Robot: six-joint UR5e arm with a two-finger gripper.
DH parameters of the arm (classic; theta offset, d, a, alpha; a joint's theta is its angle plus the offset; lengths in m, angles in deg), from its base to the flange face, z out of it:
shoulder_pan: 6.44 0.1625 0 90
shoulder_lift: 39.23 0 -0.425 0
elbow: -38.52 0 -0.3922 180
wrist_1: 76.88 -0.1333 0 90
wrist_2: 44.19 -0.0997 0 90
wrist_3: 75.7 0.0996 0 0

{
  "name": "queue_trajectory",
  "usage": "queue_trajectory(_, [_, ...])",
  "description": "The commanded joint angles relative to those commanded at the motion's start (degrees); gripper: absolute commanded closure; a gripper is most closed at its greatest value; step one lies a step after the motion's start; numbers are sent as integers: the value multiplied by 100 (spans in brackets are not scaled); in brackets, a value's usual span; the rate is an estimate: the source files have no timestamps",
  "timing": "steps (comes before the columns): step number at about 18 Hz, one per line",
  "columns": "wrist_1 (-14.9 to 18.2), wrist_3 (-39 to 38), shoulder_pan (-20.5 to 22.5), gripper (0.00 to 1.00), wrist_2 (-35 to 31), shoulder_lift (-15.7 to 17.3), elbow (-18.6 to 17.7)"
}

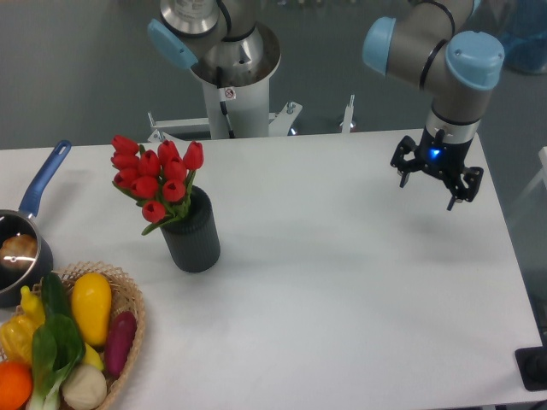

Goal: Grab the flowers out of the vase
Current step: 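Move the open gripper toward the red tulips in the black vase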

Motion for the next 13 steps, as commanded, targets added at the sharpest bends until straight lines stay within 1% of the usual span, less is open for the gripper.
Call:
queue_trajectory(5, [35, -79, 18, 0, 53, 9, -26])
queue_trajectory(7, [9, -132, -17, 0, 201, 17, -254])
queue_trajectory(8, [-35, -106, -18, 0, 472, 18, -385])
queue_trajectory(10, [-62, -97, -18, 0, 1096, 131, -719])
queue_trajectory(12, [-44, -106, -17, 0, 1623, 421, -1053])
queue_trajectory(13, [0, -106, -44, 0, 1843, 535, -1159])
